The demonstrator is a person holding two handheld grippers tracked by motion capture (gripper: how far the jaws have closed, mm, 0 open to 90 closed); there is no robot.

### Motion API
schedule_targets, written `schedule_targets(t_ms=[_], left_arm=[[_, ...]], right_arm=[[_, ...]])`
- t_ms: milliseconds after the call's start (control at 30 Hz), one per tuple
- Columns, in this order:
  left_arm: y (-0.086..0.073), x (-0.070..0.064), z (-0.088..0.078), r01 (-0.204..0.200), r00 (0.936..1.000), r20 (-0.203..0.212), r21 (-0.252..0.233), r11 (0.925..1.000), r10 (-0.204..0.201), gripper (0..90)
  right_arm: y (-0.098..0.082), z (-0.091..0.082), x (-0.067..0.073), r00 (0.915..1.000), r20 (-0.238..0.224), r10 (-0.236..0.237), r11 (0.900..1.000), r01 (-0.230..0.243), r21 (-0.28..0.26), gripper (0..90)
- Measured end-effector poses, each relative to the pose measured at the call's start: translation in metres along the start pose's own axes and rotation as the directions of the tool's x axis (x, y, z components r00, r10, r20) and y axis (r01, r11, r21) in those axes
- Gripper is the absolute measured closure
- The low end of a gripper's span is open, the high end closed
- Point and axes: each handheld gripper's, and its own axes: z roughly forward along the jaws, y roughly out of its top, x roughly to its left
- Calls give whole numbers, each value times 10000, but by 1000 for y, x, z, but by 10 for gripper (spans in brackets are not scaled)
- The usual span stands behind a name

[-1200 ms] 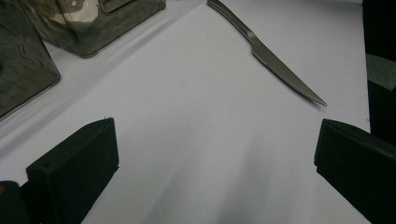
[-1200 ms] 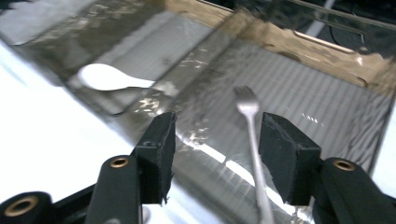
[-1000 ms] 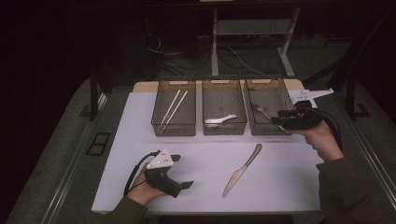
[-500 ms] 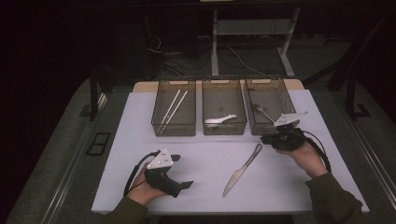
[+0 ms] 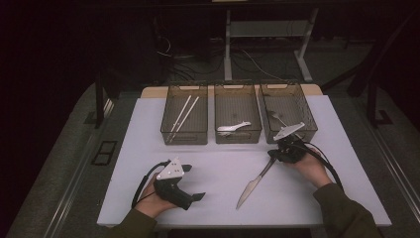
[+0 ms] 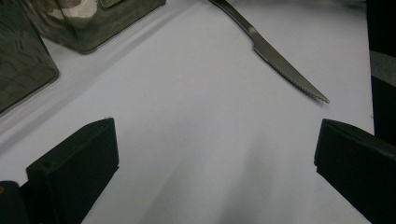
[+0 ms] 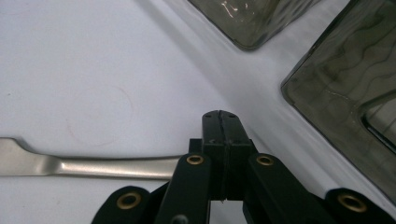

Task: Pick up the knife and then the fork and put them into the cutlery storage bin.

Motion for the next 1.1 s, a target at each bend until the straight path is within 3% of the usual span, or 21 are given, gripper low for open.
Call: schedule_targets(t_ms=[400,533,1100], left_arm=[[0,0,1,24,10000,-5,-13,10000,-24,0],[0,0,0,-26,10000,7,23,10000,26,0],[0,-1,-1,-29,10000,-17,-13,10000,29,0]], right_arm=[[0,4,5,9992,22,-409,9989,408,220,900],[-4,1,3,9994,-32,-330,9991,331,272,900],[-31,-29,8,9978,-634,-193,9958,248,881,900]])
